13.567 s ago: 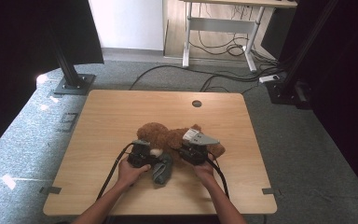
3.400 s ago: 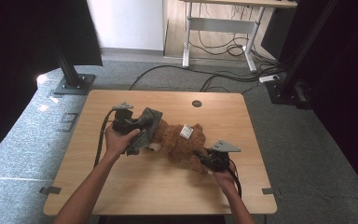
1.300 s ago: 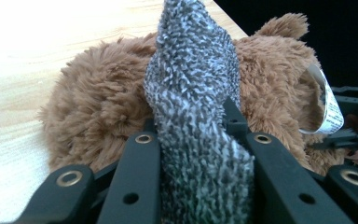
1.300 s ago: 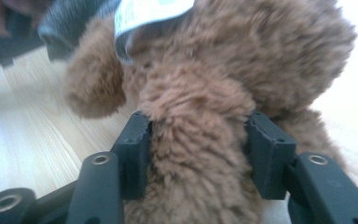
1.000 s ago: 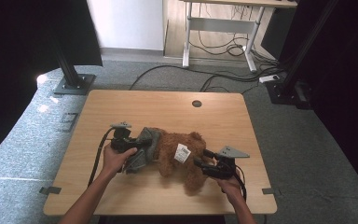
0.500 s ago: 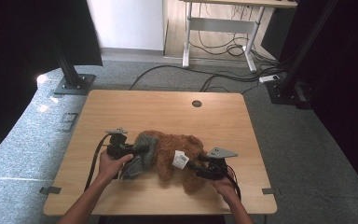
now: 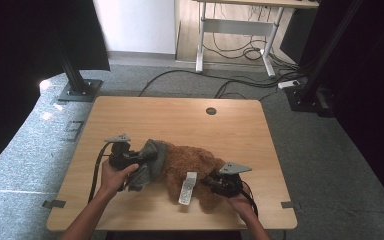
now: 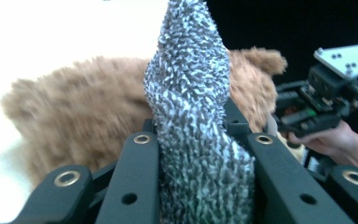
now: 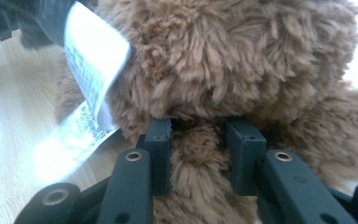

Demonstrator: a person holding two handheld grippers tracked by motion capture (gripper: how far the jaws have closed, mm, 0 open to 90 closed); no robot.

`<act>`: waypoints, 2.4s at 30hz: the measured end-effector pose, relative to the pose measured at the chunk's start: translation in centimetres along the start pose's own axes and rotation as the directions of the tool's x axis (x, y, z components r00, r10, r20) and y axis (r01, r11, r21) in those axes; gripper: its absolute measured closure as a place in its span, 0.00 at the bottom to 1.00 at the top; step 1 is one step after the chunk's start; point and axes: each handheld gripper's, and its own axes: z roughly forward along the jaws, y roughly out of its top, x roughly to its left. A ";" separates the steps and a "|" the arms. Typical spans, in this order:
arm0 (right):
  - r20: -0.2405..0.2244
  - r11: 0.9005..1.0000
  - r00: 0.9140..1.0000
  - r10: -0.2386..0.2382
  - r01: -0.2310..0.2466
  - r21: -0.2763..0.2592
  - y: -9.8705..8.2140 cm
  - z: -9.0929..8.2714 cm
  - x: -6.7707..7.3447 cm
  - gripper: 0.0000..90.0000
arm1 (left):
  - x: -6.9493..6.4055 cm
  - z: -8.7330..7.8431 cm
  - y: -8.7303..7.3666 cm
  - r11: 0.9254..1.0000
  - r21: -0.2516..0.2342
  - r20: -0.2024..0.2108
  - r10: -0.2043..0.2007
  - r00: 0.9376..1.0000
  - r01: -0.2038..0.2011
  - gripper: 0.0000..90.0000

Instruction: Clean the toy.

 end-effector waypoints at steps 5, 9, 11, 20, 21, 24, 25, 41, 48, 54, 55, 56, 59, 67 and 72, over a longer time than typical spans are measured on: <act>0.018 1.000 1.000 0.001 -0.001 0.005 -0.2 0.2 -0.5 0.74 | 0.8 1.2 1.2 0.999 0.025 -0.021 -0.029 0.999 0.030 0.79; 0.023 1.000 1.000 0.002 -0.003 0.011 -0.1 0.6 -0.6 0.74 | -0.4 2.7 1.9 0.999 0.027 0.033 -0.023 0.999 0.022 0.81; 0.028 1.000 1.000 -0.005 0.004 0.014 -0.1 0.8 -0.5 0.74 | -1.6 3.6 2.3 0.999 0.032 0.060 0.002 0.998 -0.004 0.82; 0.031 1.000 0.999 -0.009 0.009 0.016 -0.2 0.8 -0.6 0.74 | -4.6 9.1 3.1 0.990 0.122 0.058 0.058 0.997 -0.065 0.83; 0.033 1.000 0.999 -0.009 0.009 0.019 -0.2 0.8 -0.7 0.74 | -4.6 9.5 3.0 0.988 0.139 0.039 0.067 0.997 -0.072 0.83; 0.037 1.000 0.999 -0.003 0.002 0.027 -0.5 0.8 -0.9 0.76 | -4.0 9.7 2.8 0.988 0.145 0.028 0.044 0.999 -0.048 0.84; 0.031 1.000 1.000 0.006 -0.007 0.025 -0.6 0.8 -0.9 0.77 | -3.8 9.4 2.7 0.989 0.139 0.014 0.044 0.999 -0.045 0.84; 0.008 0.999 1.000 -0.009 0.009 0.054 -0.8 1.2 -0.4 0.86 | 0.7 2.3 0.3 0.999 0.046 -0.039 -0.027 0.999 0.029 0.84; 0.007 0.998 1.000 -0.006 0.006 0.055 -0.9 1.3 -0.5 0.86 | 2.4 -0.1 -0.8 0.997 0.019 -0.059 -0.068 0.996 0.069 0.84; 0.006 0.998 1.000 -0.002 0.001 0.056 -1.0 1.3 -0.6 0.86 | 4.1 -1.7 -2.1 0.993 0.004 -0.085 -0.121 0.989 0.121 0.84; 0.006 0.998 1.000 -0.001 0.000 0.056 -1.0 1.4 -0.6 0.86 | 4.2 -1.8 -2.1 0.991 -0.001 -0.081 -0.131 0.988 0.131 0.84; 0.007 0.998 1.000 0.000 -0.001 0.057 -1.0 1.4 -0.6 0.86 | 4.2 -1.9 -2.1 0.991 -0.003 -0.070 -0.136 0.988 0.136 0.84; 0.012 0.998 1.000 0.000 -0.001 0.057 -1.0 1.4 -0.6 0.86 | 3.6 -1.8 -1.6 0.992 -0.025 -0.030 -0.127 0.992 0.126 0.84; 0.014 0.999 1.000 -0.001 0.001 0.049 -1.0 1.5 -0.6 0.86 | 0.1 1.6 1.4 0.998 -0.003 0.081 -0.066 0.995 0.067 0.84; 0.014 0.999 1.000 -0.004 0.003 0.049 -0.9 1.6 -0.7 0.86 | -3.2 6.3 2.7 0.998 0.058 0.136 -0.015 0.991 0.007 0.84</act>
